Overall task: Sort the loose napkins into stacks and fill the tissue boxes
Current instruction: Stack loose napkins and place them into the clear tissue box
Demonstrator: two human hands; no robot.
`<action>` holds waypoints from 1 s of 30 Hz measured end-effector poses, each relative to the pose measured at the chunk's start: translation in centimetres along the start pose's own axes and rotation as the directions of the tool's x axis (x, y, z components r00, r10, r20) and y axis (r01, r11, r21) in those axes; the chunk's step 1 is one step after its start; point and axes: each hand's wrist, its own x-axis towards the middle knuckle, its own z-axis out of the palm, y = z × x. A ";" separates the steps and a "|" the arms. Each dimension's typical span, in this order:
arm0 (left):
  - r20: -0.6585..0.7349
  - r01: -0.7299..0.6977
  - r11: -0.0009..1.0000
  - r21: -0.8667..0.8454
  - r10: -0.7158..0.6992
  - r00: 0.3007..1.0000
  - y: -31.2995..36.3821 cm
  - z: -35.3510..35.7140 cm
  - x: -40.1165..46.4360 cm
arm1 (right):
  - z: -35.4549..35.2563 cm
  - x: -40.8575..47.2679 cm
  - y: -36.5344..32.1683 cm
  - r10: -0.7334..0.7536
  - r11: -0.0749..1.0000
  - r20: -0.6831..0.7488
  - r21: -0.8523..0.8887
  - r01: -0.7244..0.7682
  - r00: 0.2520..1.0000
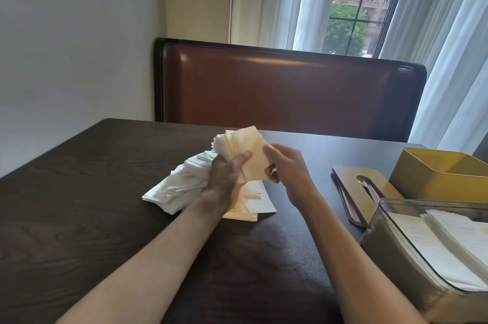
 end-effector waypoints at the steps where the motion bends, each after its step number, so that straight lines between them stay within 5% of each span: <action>1: -0.012 -0.020 1.000 -0.024 0.020 1.000 0.3 -0.1 0.2 | -0.1 0.1 0.0 0.005 0.999 -0.039 0.046 -0.004 0.999; 5: -0.104 -0.097 0.989 -0.107 0.086 0.991 2.0 -0.7 1.0 | -0.7 0.9 1.3 0.049 0.999 -0.198 -0.003 -0.051 0.979; 10: -0.197 -0.130 0.983 -0.132 0.102 0.975 3.4 -2.0 1.5 | 0.0 1.0 3.5 0.159 0.938 -0.031 -0.308 -0.160 0.987; 16: -0.276 -0.113 0.991 -0.068 0.090 0.957 2.6 -2.9 2.0 | 1.0 0.9 4.1 0.210 0.875 0.082 -0.460 -0.150 0.974; 27: -0.264 -0.083 0.993 -0.087 0.057 0.963 1.7 -3.0 2.4 | 1.9 1.0 4.6 0.263 0.807 0.061 -0.561 -0.185 0.963; 30: -0.253 -0.083 0.992 -0.094 0.056 0.966 1.6 -3.0 2.5 | 1.8 0.8 4.6 0.214 0.894 0.004 -0.405 -0.194 0.977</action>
